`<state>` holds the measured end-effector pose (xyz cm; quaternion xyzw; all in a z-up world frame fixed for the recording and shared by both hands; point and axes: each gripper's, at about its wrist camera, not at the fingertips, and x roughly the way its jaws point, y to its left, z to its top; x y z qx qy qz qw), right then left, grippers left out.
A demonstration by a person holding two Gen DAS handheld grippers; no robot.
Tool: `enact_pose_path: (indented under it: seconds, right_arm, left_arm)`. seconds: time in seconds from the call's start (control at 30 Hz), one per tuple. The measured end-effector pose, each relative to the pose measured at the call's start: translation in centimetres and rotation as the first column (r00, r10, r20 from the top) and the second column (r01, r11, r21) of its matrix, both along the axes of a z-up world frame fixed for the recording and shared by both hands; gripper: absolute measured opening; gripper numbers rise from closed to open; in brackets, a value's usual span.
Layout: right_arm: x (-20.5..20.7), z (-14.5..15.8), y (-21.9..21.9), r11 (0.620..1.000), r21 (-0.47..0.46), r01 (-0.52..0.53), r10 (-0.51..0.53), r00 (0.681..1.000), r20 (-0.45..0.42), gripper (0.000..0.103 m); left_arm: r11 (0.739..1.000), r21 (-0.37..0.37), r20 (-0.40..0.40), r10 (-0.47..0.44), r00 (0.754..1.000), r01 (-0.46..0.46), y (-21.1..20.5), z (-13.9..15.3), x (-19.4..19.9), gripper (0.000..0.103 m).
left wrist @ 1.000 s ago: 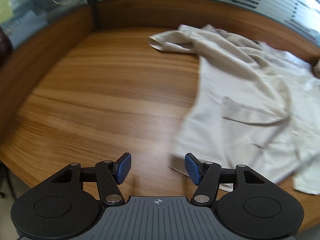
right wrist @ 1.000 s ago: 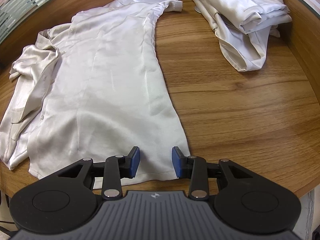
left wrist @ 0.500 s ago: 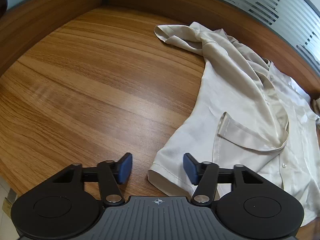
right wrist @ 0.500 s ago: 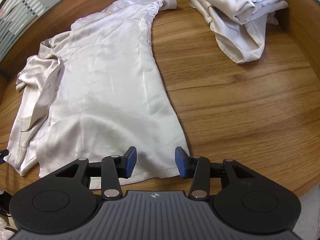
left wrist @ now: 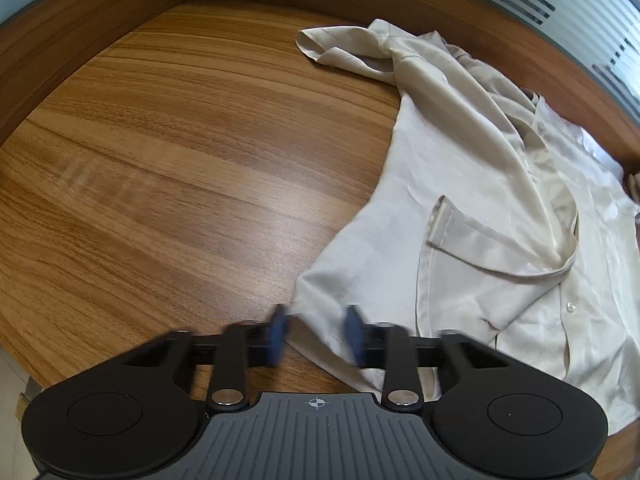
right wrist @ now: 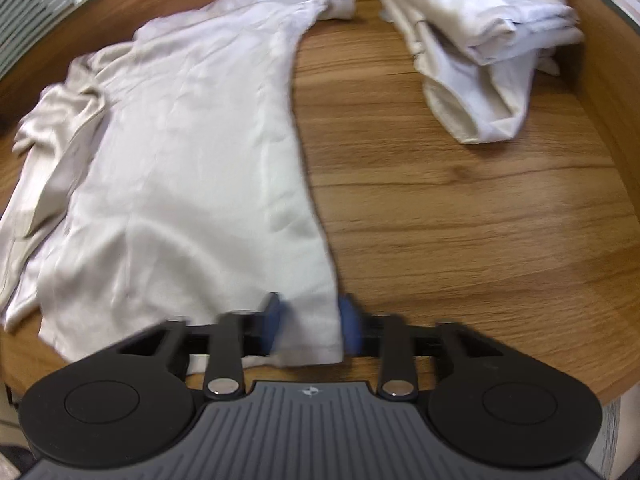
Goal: Fold clothes
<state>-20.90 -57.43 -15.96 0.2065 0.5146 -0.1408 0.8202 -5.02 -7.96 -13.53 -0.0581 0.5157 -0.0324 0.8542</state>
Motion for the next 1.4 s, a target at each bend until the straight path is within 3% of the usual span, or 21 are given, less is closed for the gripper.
enact_pose_path:
  seconds: [0.03,0.17,0.3,0.47,0.7,0.83,1.07,1.27,1.4]
  right_arm:
    - [0.0,0.1,0.3,1.000,0.003,-0.012,0.012,1.000,0.002,0.002]
    - [-0.3,3.4,0.7,1.000,0.010,-0.011,0.010,0.996,0.087,0.001]
    - [-0.4,9.3,-0.2,1.000,-0.002,0.009,-0.009,0.977,0.213,0.001]
    - [0.7,14.4,-2.4,0.999,-0.023,0.040,-0.031,0.956,0.293,0.001]
    - [2.6,9.4,-5.4,0.992,-0.046,0.115,-0.105,0.979,0.176,0.001]
    - [2.9,5.8,-4.9,0.994,-0.039,0.102,-0.097,0.990,0.097,0.001]
    - [2.1,8.5,-4.0,0.997,-0.023,0.078,-0.073,0.983,0.170,0.001]
    - [6.2,10.1,-6.5,0.995,-0.024,0.101,-0.093,0.973,0.212,0.001]
    - [10.3,9.8,-7.5,0.995,-0.060,0.083,-0.070,0.978,0.194,0.001]
  left_arm:
    - [1.000,0.021,0.014,0.000,1.000,0.000,-0.2,0.2,-0.2,0.007]
    - [0.997,0.077,0.147,0.006,0.989,-0.018,-1.0,2.9,-1.3,0.006]
    - [0.995,0.093,0.258,0.007,0.966,-0.033,-1.4,6.7,-1.7,0.006]
    - [0.993,0.102,0.272,0.034,0.962,-0.064,-2.0,9.1,-0.8,0.006]
    - [0.985,0.141,0.210,0.072,0.975,-0.103,-2.6,6.7,0.3,0.006]
    - [0.979,0.180,0.170,0.066,0.983,-0.097,-2.9,5.0,-0.1,0.006]
    - [0.986,0.143,0.227,0.048,0.973,-0.082,-2.8,6.7,-0.6,0.006]
    - [0.986,0.150,0.247,0.030,0.969,-0.069,-3.6,7.9,4.2,0.006]
    - [0.984,0.169,0.248,0.007,0.969,-0.051,-4.6,8.1,8.5,0.006]
